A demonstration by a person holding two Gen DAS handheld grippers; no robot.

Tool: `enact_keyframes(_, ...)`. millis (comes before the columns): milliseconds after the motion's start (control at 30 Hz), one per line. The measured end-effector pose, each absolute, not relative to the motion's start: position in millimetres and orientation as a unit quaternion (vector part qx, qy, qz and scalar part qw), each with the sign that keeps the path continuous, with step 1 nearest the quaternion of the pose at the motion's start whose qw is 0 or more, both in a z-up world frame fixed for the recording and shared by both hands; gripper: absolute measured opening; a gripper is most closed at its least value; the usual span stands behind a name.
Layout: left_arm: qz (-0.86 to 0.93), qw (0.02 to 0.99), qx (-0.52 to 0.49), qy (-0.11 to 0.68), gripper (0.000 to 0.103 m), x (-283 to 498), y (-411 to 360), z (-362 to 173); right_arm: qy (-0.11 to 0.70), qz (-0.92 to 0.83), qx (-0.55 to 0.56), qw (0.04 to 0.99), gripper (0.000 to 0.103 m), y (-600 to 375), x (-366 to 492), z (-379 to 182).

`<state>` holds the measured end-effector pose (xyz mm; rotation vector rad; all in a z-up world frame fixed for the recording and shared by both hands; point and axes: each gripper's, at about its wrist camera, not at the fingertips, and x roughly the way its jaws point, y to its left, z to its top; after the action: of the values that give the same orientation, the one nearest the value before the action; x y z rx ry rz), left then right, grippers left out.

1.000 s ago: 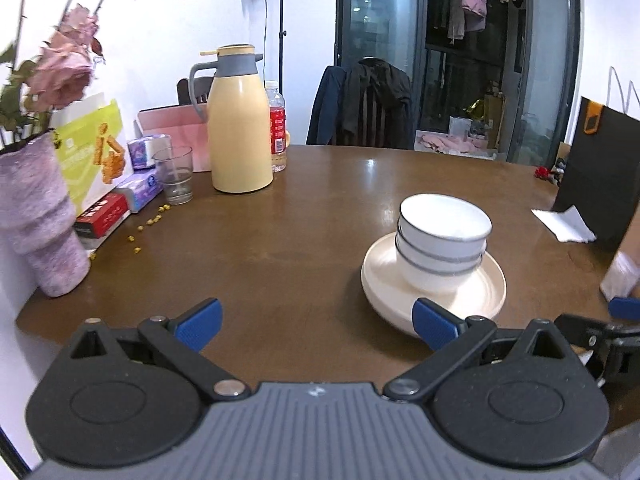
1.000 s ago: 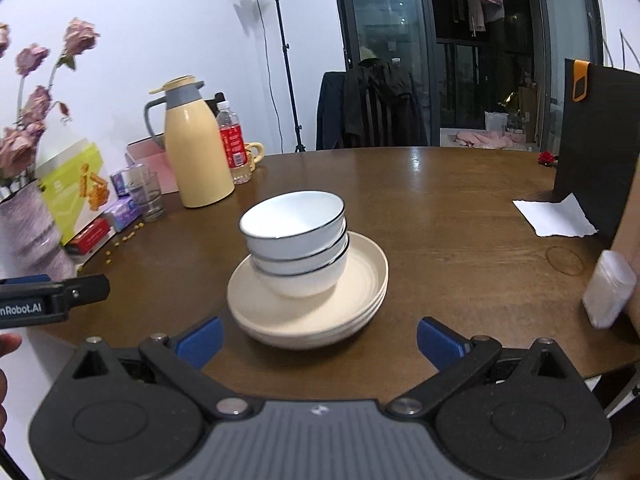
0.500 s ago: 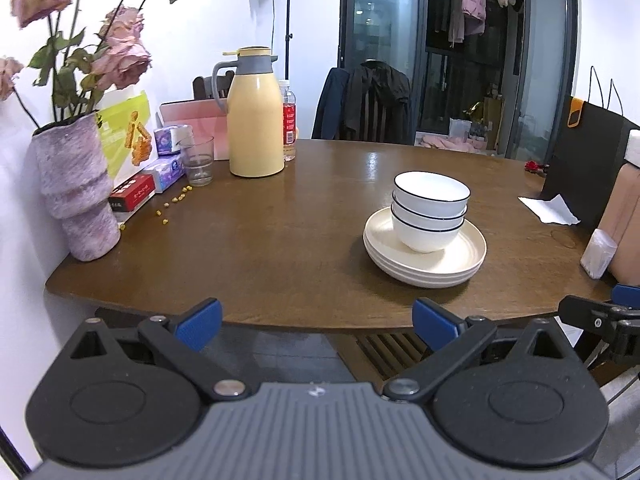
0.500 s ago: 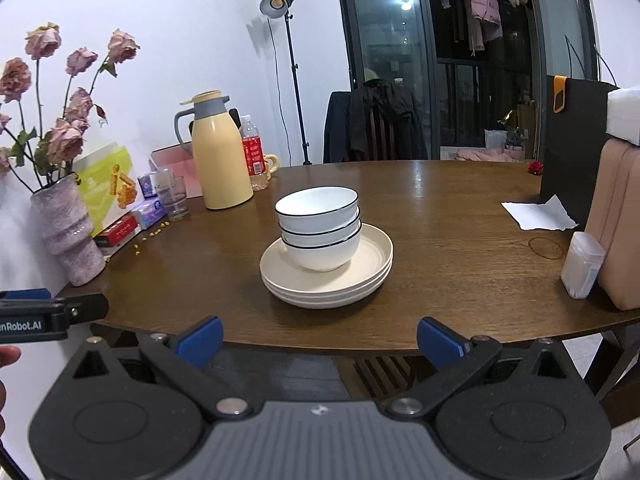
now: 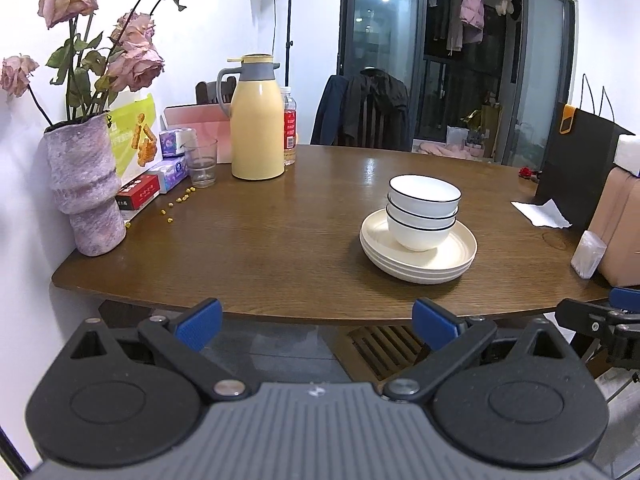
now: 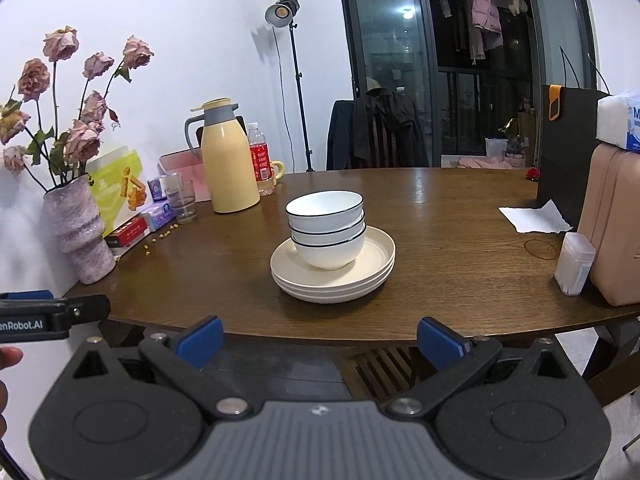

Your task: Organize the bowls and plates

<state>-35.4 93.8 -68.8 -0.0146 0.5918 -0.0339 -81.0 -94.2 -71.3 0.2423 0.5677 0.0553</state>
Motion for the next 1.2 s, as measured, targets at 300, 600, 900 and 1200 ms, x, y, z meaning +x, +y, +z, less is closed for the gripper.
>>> enact_keyframes(300,-0.017,0.957,-0.007,0.288,0.103,-40.2,91.7,-67.6,0.277,0.028,0.119,0.953,0.103,-94.3,-84.4,-70.3)
enact_keyframes(600,-0.017,0.957,-0.007,0.288,0.103,-40.6,91.6,-67.4,0.277,0.032,0.119,0.953,0.103,-93.7,-85.9,-69.5)
enact_keyframes(900,-0.017,0.958,-0.007,0.287,0.103,-42.9,90.6,-66.0,0.276,0.034,0.118,0.953,0.103,-94.6,-86.0,-69.3)
enact_keyframes(1200,-0.016,0.959,-0.004,0.284,0.103,-43.7,87.4,-64.9,0.274,0.038,0.117,0.954,0.103,-94.0,-83.3,-67.8)
